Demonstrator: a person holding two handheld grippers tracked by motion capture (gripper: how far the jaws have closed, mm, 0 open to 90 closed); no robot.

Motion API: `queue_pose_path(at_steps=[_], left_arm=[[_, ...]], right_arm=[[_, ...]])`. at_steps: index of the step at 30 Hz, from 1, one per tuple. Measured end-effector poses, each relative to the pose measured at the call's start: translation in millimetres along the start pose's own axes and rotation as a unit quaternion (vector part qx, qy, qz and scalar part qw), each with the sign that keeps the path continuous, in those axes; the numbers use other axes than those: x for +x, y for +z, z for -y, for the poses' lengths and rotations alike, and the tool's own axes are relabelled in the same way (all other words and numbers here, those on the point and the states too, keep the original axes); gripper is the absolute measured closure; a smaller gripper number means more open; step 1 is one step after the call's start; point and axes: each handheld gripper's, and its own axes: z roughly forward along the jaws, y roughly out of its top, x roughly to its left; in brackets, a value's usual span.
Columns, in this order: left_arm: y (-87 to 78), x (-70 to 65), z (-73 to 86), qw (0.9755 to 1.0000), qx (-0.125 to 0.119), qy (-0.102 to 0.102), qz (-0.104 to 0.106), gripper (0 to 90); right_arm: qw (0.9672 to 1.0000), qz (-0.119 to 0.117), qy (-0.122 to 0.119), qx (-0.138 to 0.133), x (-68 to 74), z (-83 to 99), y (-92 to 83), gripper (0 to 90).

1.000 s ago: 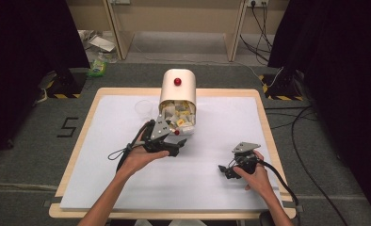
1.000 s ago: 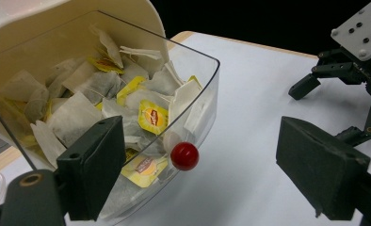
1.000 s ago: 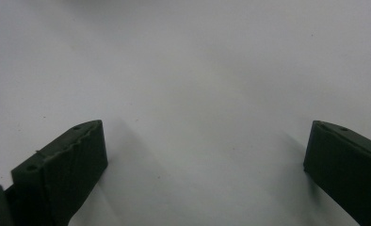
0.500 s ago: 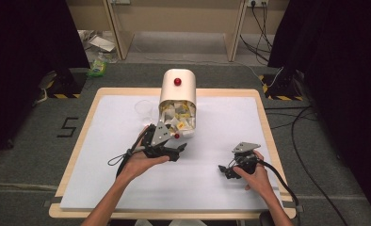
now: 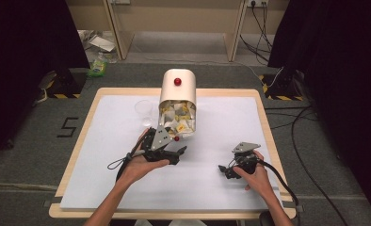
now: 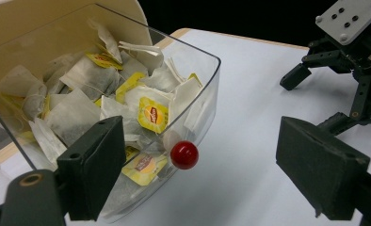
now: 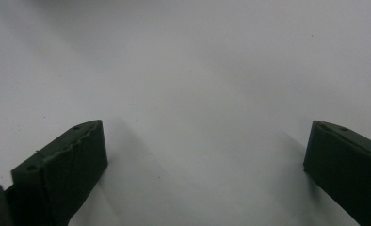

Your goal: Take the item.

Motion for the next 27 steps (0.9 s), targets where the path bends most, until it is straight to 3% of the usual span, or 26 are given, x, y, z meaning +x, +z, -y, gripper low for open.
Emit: queue_pose_path(at_steps=[27], left_arm=[[-2.1, -2.6, 1.8, 1.0000, -0.001, -0.004, 0.003, 16.2]], right_arm=[[1.0000, 0.000, 0.000, 0.000, -0.1, -0.1, 0.0, 0.5]])
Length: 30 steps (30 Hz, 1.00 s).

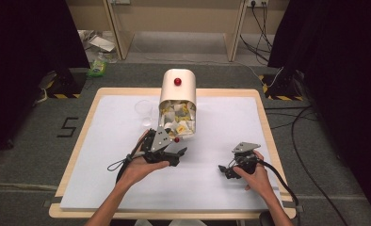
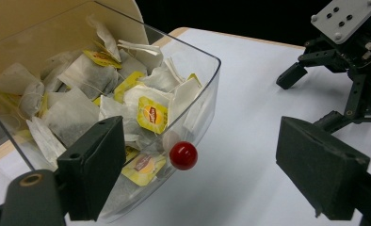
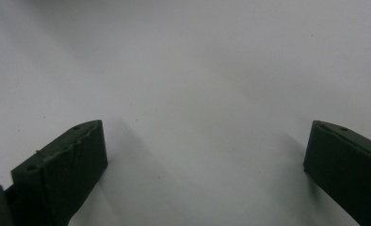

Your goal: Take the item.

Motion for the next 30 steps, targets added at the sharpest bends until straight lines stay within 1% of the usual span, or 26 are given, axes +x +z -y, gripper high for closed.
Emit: queue_pose_path(at_steps=[12, 18, 20, 24, 28, 30], left_arm=[[-1.1, -0.7, 0.2, 1.0000, 0.001, -0.002, 0.002, 16.1], [-1.1, 3.2, -2.8, 0.9998, -0.003, -0.017, 0.014, 16.9], [-1.2, 5.0, -4.0, 0.9998, -0.003, -0.018, 0.012, 16.9], [-3.1, 10.8, -8.3, 0.9995, -0.012, -0.029, 0.008, 17.0], [-2.9, 19.0, -14.6, 0.9993, -0.015, -0.033, 0.003, 21.1], [-1.7, 24.8, -17.4, 0.9988, -0.017, -0.046, 0.002, 23.4]], right_arm=[[1.0000, 0.000, 0.000, 0.000, 0.0, 0.0, 0.0, 0.5], [1.0000, 0.000, 0.000, 0.000, 0.0, 0.0, 0.0, 0.5], [1.0000, 0.000, 0.000, 0.000, 0.0, 0.0, 0.0, 0.5], [1.0000, 0.000, 0.000, 0.000, 0.0, 0.0, 0.0, 0.5], [1.0000, 0.000, 0.000, 0.000, 0.0, 0.0, 0.0, 0.5], [1.0000, 0.000, 0.000, 0.000, 0.0, 0.0, 0.0, 0.5]])
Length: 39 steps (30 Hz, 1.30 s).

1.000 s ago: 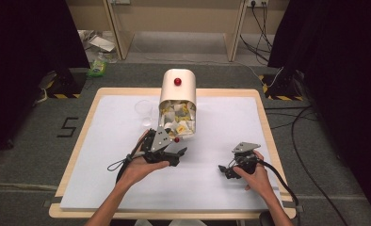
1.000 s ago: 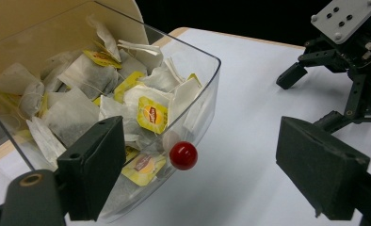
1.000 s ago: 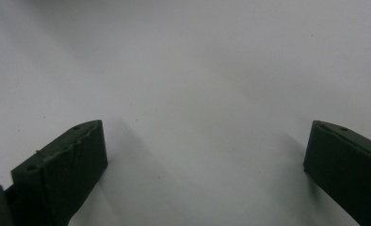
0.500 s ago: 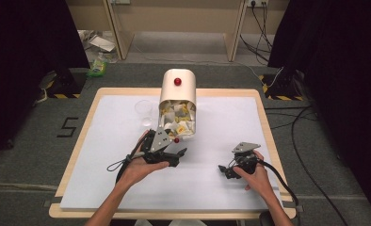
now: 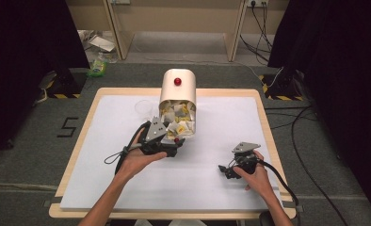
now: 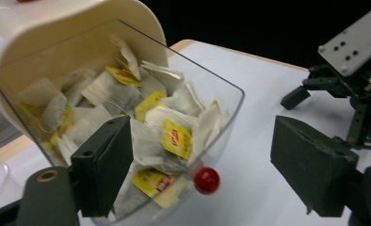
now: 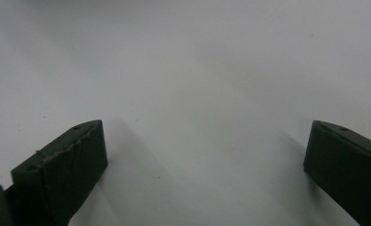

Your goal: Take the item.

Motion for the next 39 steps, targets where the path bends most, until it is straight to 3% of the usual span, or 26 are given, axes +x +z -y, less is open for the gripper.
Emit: queue_pose_path(at_steps=[8, 14, 23, 27, 32, 39], left_arm=[[11.9, 25.1, -3.3, 0.9978, 0.019, -0.061, -0.018, 37.6], [20.3, 30.8, 0.6, 0.9968, 0.038, -0.068, -0.015, 47.1], [32.3, 33.0, 3.0, 0.9959, 0.060, -0.067, -0.008, 62.5], [34.1, 32.2, 3.2, 0.9963, 0.066, -0.053, -0.013, 69.5], [33.5, 28.9, 2.2, 0.9974, 0.060, -0.038, -0.011, 81.0], [26.9, 26.4, -5.3, 0.9989, 0.039, -0.026, -0.007, 85.8]], right_arm=[[1.0000, 0.000, 0.000, 0.000, 0.0, 0.0, 0.0, 0.5], [1.0000, 0.000, 0.000, 0.000, 0.0, 0.0, 0.0, 0.5], [1.0000, 0.000, 0.000, 0.000, 0.0, 0.0, 0.0, 0.5], [1.0000, 0.000, 0.000, 0.000, 0.0, 0.0, 0.0, 0.5], [1.0000, 0.000, 0.000, 0.000, 0.1, 0.0, 0.0, 0.5], [1.0000, 0.000, 0.000, 0.000, 0.0, 0.0, 0.0, 0.5]])
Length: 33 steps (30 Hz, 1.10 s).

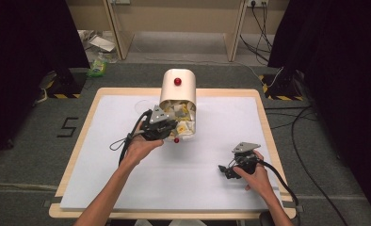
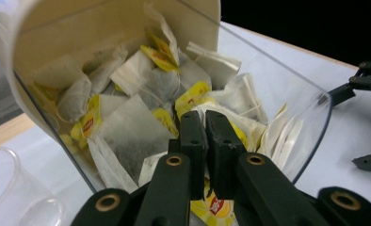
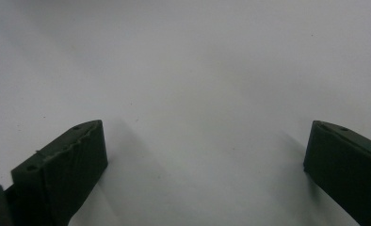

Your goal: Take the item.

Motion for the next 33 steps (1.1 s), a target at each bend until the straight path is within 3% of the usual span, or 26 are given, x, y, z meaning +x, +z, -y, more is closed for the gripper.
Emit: queue_pose_path(at_steps=[11, 15, 33], left_arm=[[-19.1, 0.0, -16.5, 0.9994, -0.034, 0.010, -0.003, 85.9], [-26.1, 3.2, -20.9, 0.9989, -0.046, 0.003, -0.001, 85.9], [-54.7, 10.0, -37.5, 0.9967, -0.080, 0.010, -0.015, 85.8]], right_arm=[[1.0000, 0.000, -0.002, 0.000, -0.2, 0.0, 0.0, 0.5], [1.0000, 0.001, -0.002, 0.000, -0.1, 0.0, 0.0, 0.5], [1.0000, 0.000, 0.000, 0.000, 0.0, -0.1, -0.2, 0.5]])
